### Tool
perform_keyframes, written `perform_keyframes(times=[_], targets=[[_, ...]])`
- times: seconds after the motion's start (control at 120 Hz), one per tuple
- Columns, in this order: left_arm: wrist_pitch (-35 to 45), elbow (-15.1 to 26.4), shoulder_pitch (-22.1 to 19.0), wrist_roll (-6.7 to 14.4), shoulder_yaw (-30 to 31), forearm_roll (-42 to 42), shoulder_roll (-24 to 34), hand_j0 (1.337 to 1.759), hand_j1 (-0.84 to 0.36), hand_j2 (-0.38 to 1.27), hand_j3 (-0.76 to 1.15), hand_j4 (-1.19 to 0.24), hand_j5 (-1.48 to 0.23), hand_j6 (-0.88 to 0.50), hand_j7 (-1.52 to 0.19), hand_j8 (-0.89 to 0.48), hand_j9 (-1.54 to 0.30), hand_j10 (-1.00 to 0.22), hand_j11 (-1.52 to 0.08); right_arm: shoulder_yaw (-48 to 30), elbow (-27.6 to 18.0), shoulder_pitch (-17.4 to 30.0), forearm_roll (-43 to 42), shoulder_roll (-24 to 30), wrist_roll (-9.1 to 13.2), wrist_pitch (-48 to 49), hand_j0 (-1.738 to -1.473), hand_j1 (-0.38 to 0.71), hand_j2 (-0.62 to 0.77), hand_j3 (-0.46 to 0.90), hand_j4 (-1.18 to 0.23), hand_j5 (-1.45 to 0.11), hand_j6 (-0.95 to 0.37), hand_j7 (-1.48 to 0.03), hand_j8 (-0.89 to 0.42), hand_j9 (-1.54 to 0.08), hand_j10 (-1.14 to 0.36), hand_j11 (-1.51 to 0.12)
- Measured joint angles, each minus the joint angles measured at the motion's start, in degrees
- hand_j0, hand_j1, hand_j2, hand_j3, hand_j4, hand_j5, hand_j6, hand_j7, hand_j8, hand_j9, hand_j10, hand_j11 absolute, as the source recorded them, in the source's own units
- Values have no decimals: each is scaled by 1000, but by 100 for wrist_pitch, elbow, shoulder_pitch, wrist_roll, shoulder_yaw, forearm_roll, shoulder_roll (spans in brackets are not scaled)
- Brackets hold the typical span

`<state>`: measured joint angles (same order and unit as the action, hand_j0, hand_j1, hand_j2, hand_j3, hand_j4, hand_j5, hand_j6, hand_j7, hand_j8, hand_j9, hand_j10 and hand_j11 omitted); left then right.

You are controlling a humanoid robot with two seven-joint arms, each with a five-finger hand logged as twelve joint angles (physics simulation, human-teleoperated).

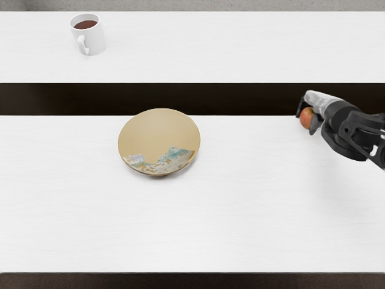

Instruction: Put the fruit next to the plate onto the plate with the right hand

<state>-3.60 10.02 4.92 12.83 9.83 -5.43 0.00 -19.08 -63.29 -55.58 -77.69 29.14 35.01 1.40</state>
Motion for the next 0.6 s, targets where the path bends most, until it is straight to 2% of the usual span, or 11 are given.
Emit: perform_keyframes(times=[0.15, 0.183, 0.2, 0.317, 0.542, 0.6], targets=[[0, 0, 0, 0, 0, 3, 0, 1658, 349, 0, 0, 0, 0, 0, 0, 0, 0, 0, 0, 24, -417, -79, 3, 57, 0, 20, -1646, 345, 356, 0, -592, -1107, -282, -1083, -292, -1098, -521, -1127], [0, 0, 0, 0, 0, 3, 0, 1658, 349, 0, 0, 0, 0, 0, 0, 0, 0, 0, 0, 33, -500, -102, 1, 60, 0, 22, -1646, 335, 307, 0, -590, -1113, -281, -1088, -291, -1103, -521, -1132], [0, 0, 0, 0, 0, 3, 0, 1658, 349, 0, 0, 0, 0, 0, 0, 0, 0, 0, 0, 37, -540, -116, 4, 61, -1, 24, -1646, 344, 332, 0, -586, -1118, -278, -1091, -288, -1107, -519, -1136], [0, 0, 0, 0, 0, 2, 0, 1658, 349, 0, 0, 0, 0, 0, 0, 0, 0, 0, 0, 47, -708, -211, 0, 25, -1, 24, -1644, 321, 266, 0, -583, -1137, -280, -1109, -283, -1132, -518, -1156], [0, 0, 0, 0, 0, 2, 0, 1658, 349, 0, 0, 0, 0, 0, 0, 0, 0, 0, 0, 48, -1012, -248, -5, -55, 0, -15, -1642, 357, 338, 0, -555, -1155, -252, -1126, -259, -1151, -503, -1180], [0, 0, -6, 0, 0, 2, 0, 1658, 349, 0, 0, 0, 0, 0, 0, 0, 0, 0, 0, 52, -1108, -237, -7, -77, 0, -20, -1641, 342, 290, 0, -558, -1157, -254, -1128, -255, -1154, -499, -1184]])
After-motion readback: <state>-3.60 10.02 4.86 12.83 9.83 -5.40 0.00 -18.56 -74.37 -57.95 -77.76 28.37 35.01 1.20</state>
